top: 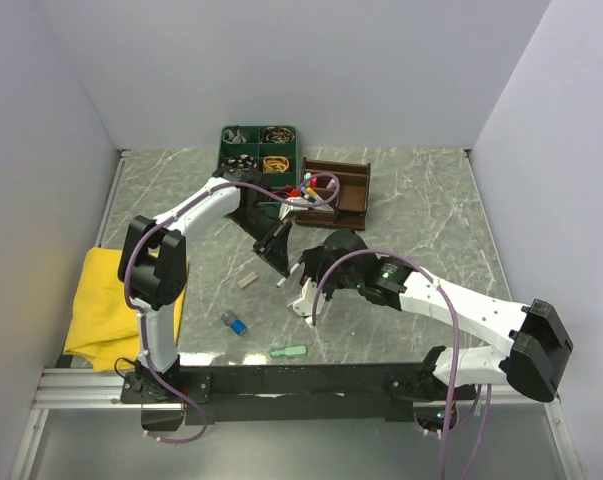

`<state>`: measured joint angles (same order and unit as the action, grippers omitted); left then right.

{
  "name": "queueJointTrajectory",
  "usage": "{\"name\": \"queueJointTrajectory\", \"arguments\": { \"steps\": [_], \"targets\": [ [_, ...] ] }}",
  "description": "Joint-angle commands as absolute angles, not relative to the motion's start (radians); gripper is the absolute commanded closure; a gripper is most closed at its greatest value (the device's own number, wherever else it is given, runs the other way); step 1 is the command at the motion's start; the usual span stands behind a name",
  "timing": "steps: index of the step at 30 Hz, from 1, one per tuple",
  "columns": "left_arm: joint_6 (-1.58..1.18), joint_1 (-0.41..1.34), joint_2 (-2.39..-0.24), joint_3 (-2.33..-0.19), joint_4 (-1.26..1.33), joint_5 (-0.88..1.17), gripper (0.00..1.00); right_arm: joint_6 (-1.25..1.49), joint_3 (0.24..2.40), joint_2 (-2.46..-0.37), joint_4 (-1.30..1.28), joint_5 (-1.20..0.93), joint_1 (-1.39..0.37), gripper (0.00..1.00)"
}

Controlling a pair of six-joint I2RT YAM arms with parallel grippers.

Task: Sort the stationery into containers
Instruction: Close the pen cap on the pen, then place the pen in the storage box.

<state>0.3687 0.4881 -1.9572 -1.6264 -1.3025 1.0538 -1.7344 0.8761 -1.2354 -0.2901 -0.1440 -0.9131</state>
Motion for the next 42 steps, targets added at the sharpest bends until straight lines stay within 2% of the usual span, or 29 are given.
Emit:
{"name": "queueJointTrajectory", "arguments": {
  "steps": [1,5,7,8,14,21,24,27,30,34,35,36,38,40,41,42],
  "targets": [
    [0.347,0.497,-1.947,-1.69,-1.154,1.104,0.99,-1.769,0.92,-1.23,-0.264,-0.279,-0.983,1.0],
    [0.374,0.497,-1.913,-1.664,-1.167,1.089,0.99,-1.738,0.89,-1.218,-0.218,-0.242,-0.983,1.0],
    [0.391,0.497,-1.884,-1.64,-1.183,1.072,0.99,-1.73,0.853,-1.206,-0.16,-0.197,-0.982,0.9],
    [0.406,0.495,-1.873,-1.631,-1.186,1.065,0.99,-1.73,0.829,-1.2,-0.134,-0.177,-0.982,0.8],
    [0.414,0.489,-1.812,-1.566,-1.177,1.062,0.99,-1.71,0.812,-1.158,-0.124,-0.127,-0.962,0.64],
    [0.413,0.473,-1.792,-1.551,-1.174,1.042,0.99,-1.671,0.765,-1.027,-0.101,-0.077,-0.962,0.55],
    [0.384,0.459,-1.781,-1.545,-1.129,1.011,0.99,-1.597,0.827,-0.979,-0.205,-0.034,-0.947,0.55],
    [0.333,0.44,-1.741,-1.546,-1.05,0.959,0.99,-1.397,0.911,-0.934,-0.308,-0.048,-0.901,0.55],
    [0.295,0.42,-1.684,-1.532,-0.962,0.919,0.99,-1.052,1.011,-0.928,-0.353,-0.159,-0.81,0.54],
    [0.246,0.397,-1.626,-1.511,-0.861,0.92,0.99,-0.396,1.185,-1.043,-0.385,-0.438,-0.507,0.54],
    [0.207,0.394,-1.591,-1.481,-0.824,0.923,0.99,-0.3,1.248,-1.077,-0.402,-0.609,-0.462,0.55],
    [0.189,0.391,-1.571,-1.462,-0.79,0.934,0.99,-0.131,1.265,-1.145,-0.388,-0.688,-0.428,0.56],
    [0.128,0.387,-1.507,-1.396,-0.669,0.953,0.99,0.015,1.256,-1.21,-0.266,-0.904,-0.371,0.56],
    [0.045,0.382,-1.461,-1.344,-0.513,0.997,0.99,0.223,1.204,-1.215,-0.11,-0.949,-0.367,0.56],
    [0.014,0.38,-1.419,-1.294,-0.458,1.012,0.99,0.283,1.139,-1.204,0.076,-0.945,-0.371,0.55],
    [-0.042,0.376,-1.401,-1.267,-0.389,1.026,0.99,0.384,1.111,-1.204,0.156,-0.943,-0.374,0.54]
  ]
}}
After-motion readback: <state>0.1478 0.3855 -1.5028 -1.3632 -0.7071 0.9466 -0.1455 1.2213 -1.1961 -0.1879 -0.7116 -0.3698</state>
